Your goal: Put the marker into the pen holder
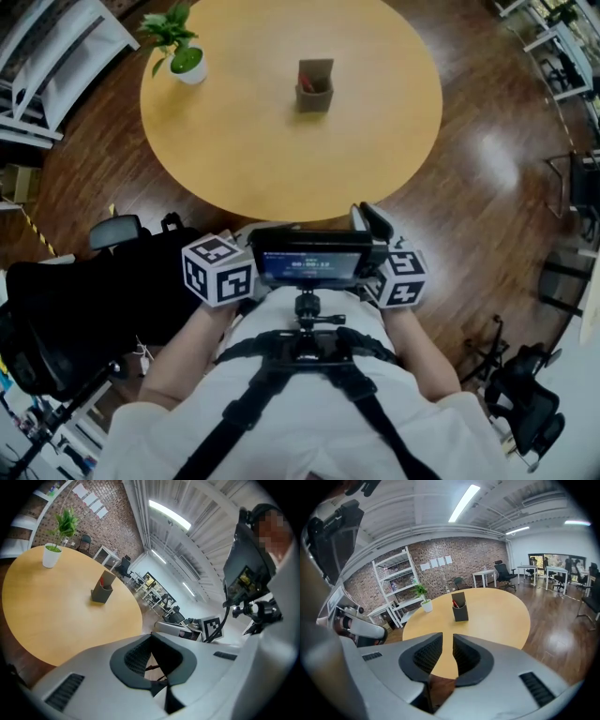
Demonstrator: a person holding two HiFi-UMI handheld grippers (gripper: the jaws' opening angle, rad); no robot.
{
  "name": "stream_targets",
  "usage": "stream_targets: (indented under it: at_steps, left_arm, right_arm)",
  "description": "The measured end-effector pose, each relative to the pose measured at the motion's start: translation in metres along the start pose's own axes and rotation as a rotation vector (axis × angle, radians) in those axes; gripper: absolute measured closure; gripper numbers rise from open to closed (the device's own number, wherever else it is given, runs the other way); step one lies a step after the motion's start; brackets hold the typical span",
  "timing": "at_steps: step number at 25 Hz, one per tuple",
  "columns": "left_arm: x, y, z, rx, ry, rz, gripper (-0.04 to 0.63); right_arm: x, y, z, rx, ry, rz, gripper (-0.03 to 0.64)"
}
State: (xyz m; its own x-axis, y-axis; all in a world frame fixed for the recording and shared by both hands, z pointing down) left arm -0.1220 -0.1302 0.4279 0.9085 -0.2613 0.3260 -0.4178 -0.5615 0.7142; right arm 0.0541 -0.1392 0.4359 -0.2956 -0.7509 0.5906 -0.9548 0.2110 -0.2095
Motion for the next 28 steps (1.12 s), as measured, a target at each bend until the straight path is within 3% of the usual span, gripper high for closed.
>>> stream_targets:
  at_steps: [7, 21, 28]
  left_arm:
    - [-0.001, -0.028, -0.02, 0.008, -0.072, 0.068, 0.601]
    - [0.066, -0.162, -0.156, 0.004, -0.067, 0.079, 0.601]
    - [0.069, -0.202, -0.192, 0.039, -0.093, 0.134, 0.601]
  right_arm:
    - [-0.023, -0.011, -0.01, -0.045, -0.029, 0.061, 0.551]
    - [-0.162, -0.069, -0.107, -0.084, -0.035, 0.137, 0.551]
    - [-0.203, -0.083, -0.139, -0.079, -0.055, 0.18, 0.551]
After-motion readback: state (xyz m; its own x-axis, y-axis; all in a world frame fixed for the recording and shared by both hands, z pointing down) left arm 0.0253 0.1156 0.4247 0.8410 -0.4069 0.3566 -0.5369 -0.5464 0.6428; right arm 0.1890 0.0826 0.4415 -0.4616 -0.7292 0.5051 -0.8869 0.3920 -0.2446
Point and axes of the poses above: the fingertips, and each gripper's own axes: x forward along the fingers, y to its left, z out of its top, the point moved 5 cm from there along -x, backward along the fingers, and after that the axes turned 3 degrees about -z, right-handed, at the moved point
